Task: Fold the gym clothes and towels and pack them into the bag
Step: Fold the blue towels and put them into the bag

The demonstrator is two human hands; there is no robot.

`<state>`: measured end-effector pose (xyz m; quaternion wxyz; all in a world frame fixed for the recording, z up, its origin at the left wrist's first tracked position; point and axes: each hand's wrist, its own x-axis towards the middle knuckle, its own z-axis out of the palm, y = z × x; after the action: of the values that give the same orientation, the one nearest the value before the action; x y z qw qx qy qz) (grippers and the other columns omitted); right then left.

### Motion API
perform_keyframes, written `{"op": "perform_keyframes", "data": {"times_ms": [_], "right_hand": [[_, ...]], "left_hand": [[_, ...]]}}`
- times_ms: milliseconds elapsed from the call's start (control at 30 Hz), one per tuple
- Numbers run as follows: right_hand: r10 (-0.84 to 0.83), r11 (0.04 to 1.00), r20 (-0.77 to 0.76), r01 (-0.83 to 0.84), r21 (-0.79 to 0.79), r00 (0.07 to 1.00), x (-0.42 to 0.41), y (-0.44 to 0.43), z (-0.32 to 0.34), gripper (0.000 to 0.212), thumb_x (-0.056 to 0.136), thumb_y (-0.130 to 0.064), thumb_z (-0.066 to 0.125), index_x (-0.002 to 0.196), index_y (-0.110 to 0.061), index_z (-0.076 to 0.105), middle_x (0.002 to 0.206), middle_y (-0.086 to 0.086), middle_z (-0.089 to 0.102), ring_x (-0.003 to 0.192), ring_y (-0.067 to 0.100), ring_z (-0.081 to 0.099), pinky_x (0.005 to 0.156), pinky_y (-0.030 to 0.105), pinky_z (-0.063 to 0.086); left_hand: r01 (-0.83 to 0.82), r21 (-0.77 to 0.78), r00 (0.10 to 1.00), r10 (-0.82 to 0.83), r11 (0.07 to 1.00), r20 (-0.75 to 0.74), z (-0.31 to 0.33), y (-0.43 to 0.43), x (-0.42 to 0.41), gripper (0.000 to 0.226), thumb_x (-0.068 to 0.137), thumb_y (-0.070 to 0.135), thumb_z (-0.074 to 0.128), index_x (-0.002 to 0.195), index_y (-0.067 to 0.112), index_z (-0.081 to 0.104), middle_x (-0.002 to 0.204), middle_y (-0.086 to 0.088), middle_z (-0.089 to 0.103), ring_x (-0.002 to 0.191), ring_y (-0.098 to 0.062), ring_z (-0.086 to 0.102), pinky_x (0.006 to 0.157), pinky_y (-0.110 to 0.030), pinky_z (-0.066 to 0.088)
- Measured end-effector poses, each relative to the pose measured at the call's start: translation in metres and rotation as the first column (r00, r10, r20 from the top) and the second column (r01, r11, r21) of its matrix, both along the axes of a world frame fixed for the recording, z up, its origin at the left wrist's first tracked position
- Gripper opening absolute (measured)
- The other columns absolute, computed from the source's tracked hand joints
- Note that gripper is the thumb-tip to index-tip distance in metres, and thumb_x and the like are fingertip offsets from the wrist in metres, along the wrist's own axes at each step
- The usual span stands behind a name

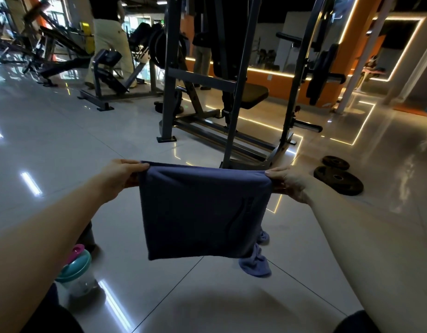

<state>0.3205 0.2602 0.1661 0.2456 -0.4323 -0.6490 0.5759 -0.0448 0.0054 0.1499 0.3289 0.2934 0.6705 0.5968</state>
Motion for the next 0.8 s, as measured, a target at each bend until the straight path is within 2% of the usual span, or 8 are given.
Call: {"op": "perform_keyframes", "data": {"times_ms": [100, 200, 267, 367, 467, 600, 667, 800], "right_hand": [[-0.021, 1.000, -0.015, 0.021, -0.004, 1.000, 0.000, -0.001, 0.001, 0.021, 0.087, -0.011, 0.075, 0.107, -0.006, 0.073, 0.115, 0.015, 0.069, 0.109, 0.030, 0.067, 0.090, 0.042, 0.059], [0.001, 0.999, -0.063, -0.003, -0.037, 0.998, -0.002, -0.004, 0.006, 0.022, 0.088, -0.009, 0.073, 0.109, -0.006, 0.071, 0.116, 0.015, 0.069, 0.108, 0.031, 0.068, 0.091, 0.043, 0.058], [0.009, 0.999, -0.069, -0.012, -0.047, 0.998, -0.005, -0.006, 0.008, 0.022, 0.089, -0.010, 0.072, 0.110, -0.006, 0.070, 0.115, 0.016, 0.070, 0.107, 0.030, 0.069, 0.085, 0.040, 0.059], [0.016, 1.000, -0.036, -0.017, -0.013, 0.999, -0.009, -0.010, 0.011, 0.022, 0.090, -0.012, 0.072, 0.111, -0.006, 0.070, 0.113, 0.015, 0.071, 0.106, 0.030, 0.068, 0.079, 0.036, 0.058], [0.040, 0.999, -0.043, -0.039, 0.016, 0.998, -0.014, -0.011, 0.015, 0.020, 0.090, -0.015, 0.071, 0.108, -0.006, 0.071, 0.116, 0.015, 0.069, 0.108, 0.029, 0.066, 0.083, 0.038, 0.057], [0.077, 0.994, 0.010, -0.077, 0.073, 0.997, -0.021, -0.019, 0.024, 0.019, 0.092, -0.018, 0.069, 0.107, -0.006, 0.072, 0.116, 0.013, 0.068, 0.112, 0.029, 0.064, 0.089, 0.040, 0.057], [0.136, 0.987, 0.054, -0.140, 0.079, 0.989, -0.026, -0.027, 0.031, 0.018, 0.095, -0.019, 0.066, 0.107, -0.006, 0.071, 0.115, 0.012, 0.067, 0.109, 0.028, 0.064, 0.084, 0.039, 0.057], [0.300, 0.942, 0.115, -0.313, 0.120, 0.947, -0.037, -0.042, 0.047, 0.020, 0.099, -0.022, 0.058, 0.115, -0.014, 0.067, 0.119, 0.008, 0.063, 0.110, 0.025, 0.061, 0.080, 0.035, 0.054]], "left_hand": [[0.013, 0.054, 0.999, -0.014, 0.998, 0.035, -0.001, 0.002, -0.002, 0.020, 0.095, 0.015, 0.066, 0.110, 0.001, 0.070, 0.106, -0.017, 0.074, 0.091, -0.027, 0.073, 0.085, -0.038, 0.056], [-0.020, 0.081, 0.999, 0.017, 0.997, 0.037, -0.002, 0.007, 0.000, 0.012, 0.100, 0.013, 0.059, 0.103, 0.007, 0.069, 0.102, -0.015, 0.071, 0.081, -0.020, 0.073, 0.073, -0.033, 0.056], [-0.088, 0.024, 0.992, 0.090, 0.996, -0.084, -0.003, 0.009, 0.006, 0.012, 0.102, 0.012, 0.057, 0.098, 0.010, 0.068, 0.097, -0.013, 0.069, 0.082, -0.022, 0.069, 0.071, -0.033, 0.056], [-0.192, -0.055, 0.959, 0.176, 0.980, -0.221, -0.007, 0.011, 0.010, 0.013, 0.100, 0.014, 0.060, 0.090, 0.013, 0.068, 0.094, -0.013, 0.066, 0.088, -0.027, 0.061, 0.079, -0.041, 0.054], [-0.192, -0.100, 0.967, 0.171, 0.976, -0.187, -0.009, 0.009, 0.007, 0.014, 0.102, 0.016, 0.058, 0.094, 0.009, 0.067, 0.096, -0.014, 0.065, 0.090, -0.029, 0.062, 0.081, -0.045, 0.057], [-0.188, -0.135, 0.974, 0.167, 0.973, -0.150, -0.015, 0.005, 0.005, 0.018, 0.104, 0.011, 0.054, 0.088, 0.008, 0.061, 0.088, -0.013, 0.062, 0.077, -0.026, 0.061, 0.067, -0.037, 0.053], [-0.212, -0.142, 0.968, 0.188, 0.967, -0.164, -0.020, 0.003, 0.000, 0.017, 0.103, 0.009, 0.054, 0.087, 0.007, 0.062, 0.090, -0.015, 0.062, 0.080, -0.028, 0.061, 0.069, -0.037, 0.054], [-0.294, -0.182, 0.934, 0.241, 0.938, -0.263, -0.029, -0.001, -0.008, 0.015, 0.098, 0.011, 0.060, 0.084, 0.012, 0.066, 0.096, -0.016, 0.064, 0.092, -0.031, 0.060, 0.088, -0.044, 0.053]]}}
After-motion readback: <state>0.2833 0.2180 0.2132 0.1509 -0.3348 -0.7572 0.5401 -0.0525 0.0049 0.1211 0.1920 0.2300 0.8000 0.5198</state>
